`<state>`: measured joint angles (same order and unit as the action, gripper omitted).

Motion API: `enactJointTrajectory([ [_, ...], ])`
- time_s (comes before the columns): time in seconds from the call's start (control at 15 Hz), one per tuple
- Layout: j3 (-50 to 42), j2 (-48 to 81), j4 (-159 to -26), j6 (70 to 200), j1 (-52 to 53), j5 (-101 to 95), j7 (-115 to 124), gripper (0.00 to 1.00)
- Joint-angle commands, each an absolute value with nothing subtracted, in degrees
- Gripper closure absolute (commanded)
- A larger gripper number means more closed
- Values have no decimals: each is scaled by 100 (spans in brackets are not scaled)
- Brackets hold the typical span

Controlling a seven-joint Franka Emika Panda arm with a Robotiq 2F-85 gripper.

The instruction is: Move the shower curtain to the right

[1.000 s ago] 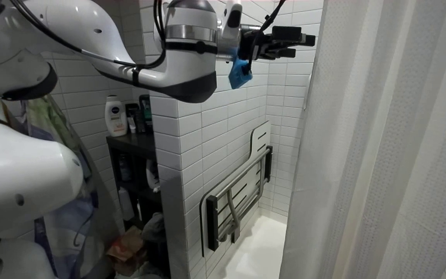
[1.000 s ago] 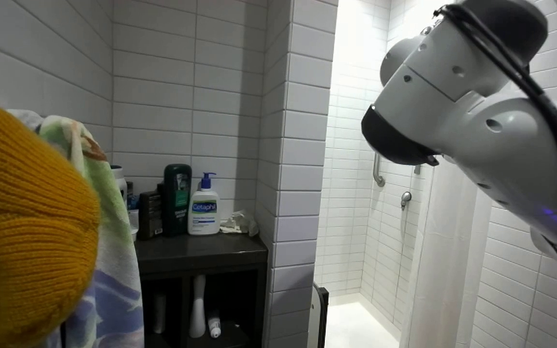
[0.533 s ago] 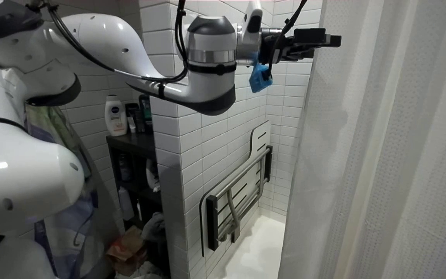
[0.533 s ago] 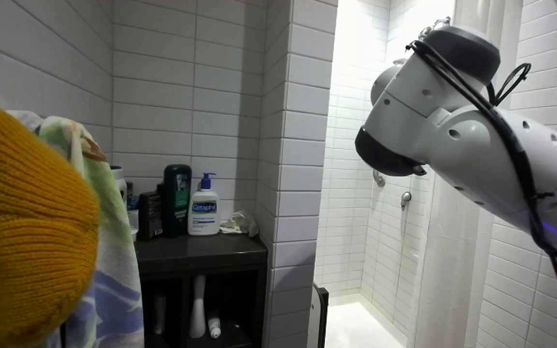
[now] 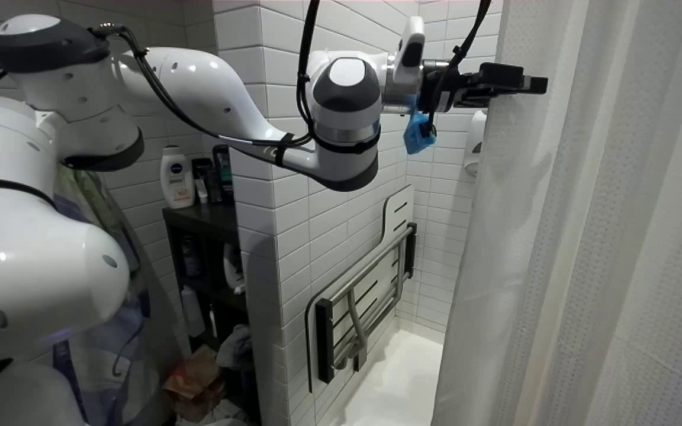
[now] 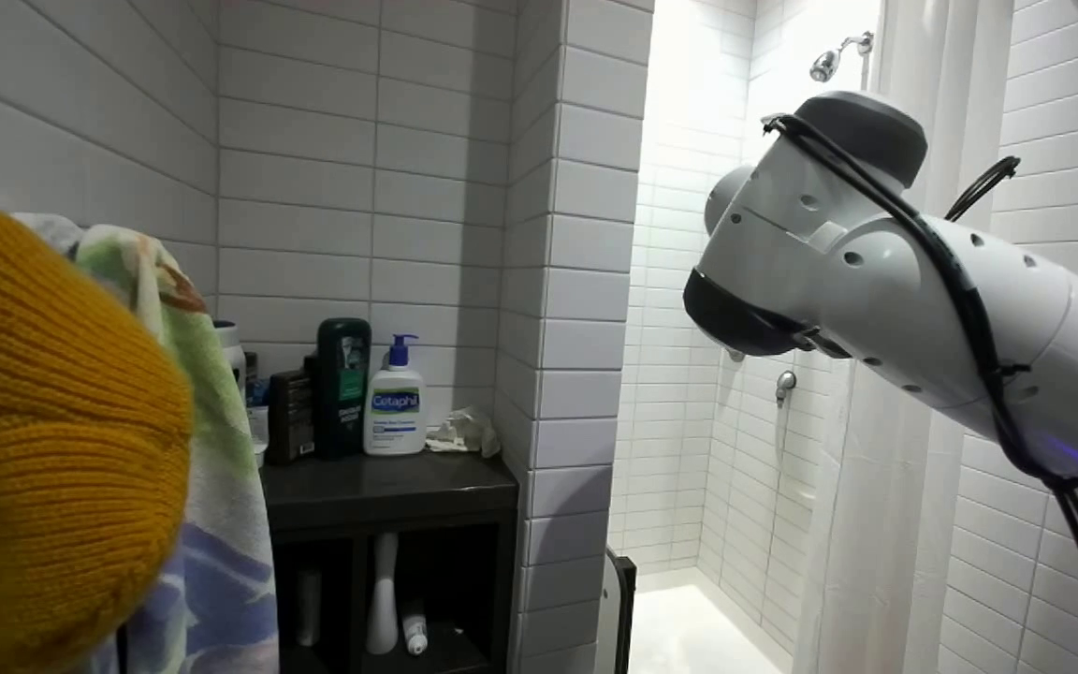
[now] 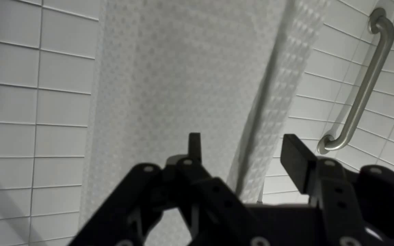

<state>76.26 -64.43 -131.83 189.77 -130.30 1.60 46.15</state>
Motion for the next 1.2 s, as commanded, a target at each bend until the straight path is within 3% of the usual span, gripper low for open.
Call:
enactJointTrajectory([
  [0.0,7885,-6577,-12943,18698,-13471,673,4169,70],
  [0.27,7948,-6684,-12712,18324,-13905,983,3965,98],
  [0.93,7750,-7045,-12226,17296,-15235,1272,4168,100],
  [1.13,7433,-7248,-12673,16990,-15073,1303,4264,100],
])
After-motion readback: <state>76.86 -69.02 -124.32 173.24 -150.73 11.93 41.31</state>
